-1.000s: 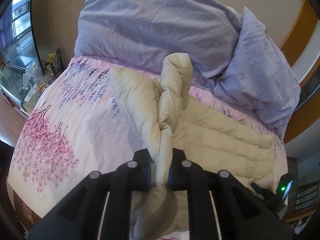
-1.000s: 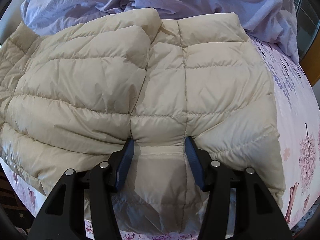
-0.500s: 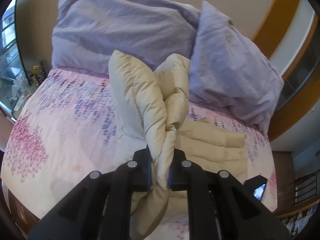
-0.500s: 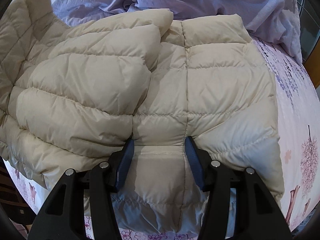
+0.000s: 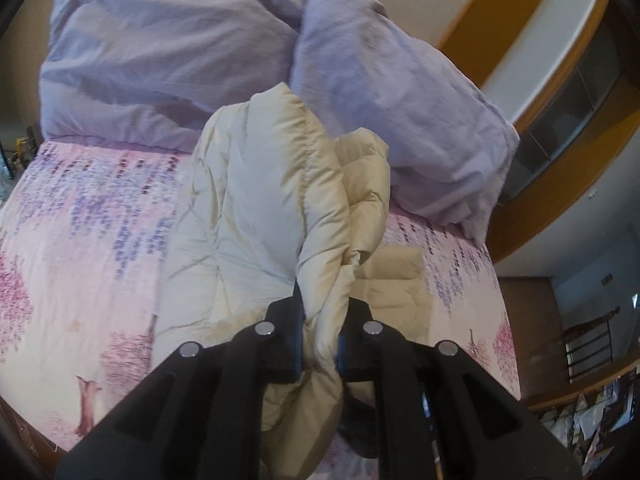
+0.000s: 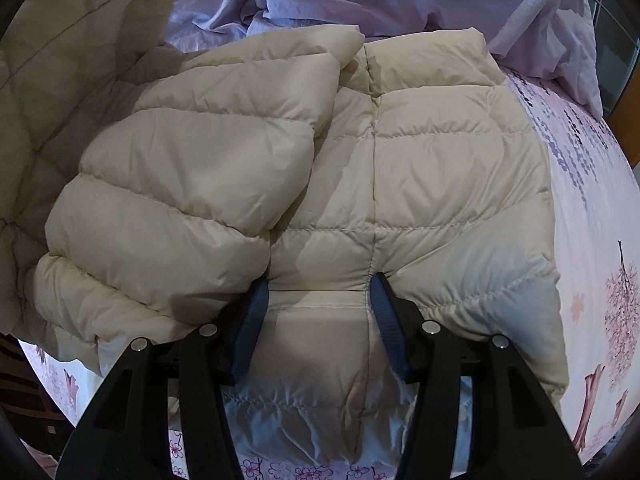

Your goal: Fold large clothes

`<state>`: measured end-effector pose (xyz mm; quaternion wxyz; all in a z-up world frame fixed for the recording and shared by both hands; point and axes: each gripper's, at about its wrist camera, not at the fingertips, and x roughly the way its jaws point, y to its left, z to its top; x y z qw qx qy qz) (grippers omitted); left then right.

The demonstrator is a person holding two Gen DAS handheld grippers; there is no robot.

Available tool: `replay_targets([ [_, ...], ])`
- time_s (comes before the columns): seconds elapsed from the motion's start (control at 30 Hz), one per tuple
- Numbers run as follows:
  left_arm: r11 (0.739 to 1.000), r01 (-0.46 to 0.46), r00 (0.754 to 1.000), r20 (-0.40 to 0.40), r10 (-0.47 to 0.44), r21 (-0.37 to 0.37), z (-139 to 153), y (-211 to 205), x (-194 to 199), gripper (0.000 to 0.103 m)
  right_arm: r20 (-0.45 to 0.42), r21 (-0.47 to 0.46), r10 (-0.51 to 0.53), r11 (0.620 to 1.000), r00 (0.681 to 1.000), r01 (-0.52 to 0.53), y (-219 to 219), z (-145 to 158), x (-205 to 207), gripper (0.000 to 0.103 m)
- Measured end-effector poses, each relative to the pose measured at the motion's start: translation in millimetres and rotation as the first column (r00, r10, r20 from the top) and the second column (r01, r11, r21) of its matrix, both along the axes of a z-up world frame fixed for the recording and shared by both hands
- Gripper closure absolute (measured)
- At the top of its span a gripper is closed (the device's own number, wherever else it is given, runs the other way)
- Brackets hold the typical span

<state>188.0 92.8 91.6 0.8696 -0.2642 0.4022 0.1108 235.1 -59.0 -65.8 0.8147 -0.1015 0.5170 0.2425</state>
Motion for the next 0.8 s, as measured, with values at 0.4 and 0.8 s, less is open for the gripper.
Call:
replay_targets([
  [0.4,0.996,0.08,0.994,-0.07,-0.083,-0.043,-35,-57,43,0.092,-0.033,0.078,-0.016,0.997,0.999,0.018,-31,15,-1,0.048],
  [0.8,0.991,0.119,0.985,-0.117,-0.126,-0.064,-57,-82,73,0.092,-0.009,0.07,-0.031,0.997,0.999,0.032,-83,25,-17,0.048],
])
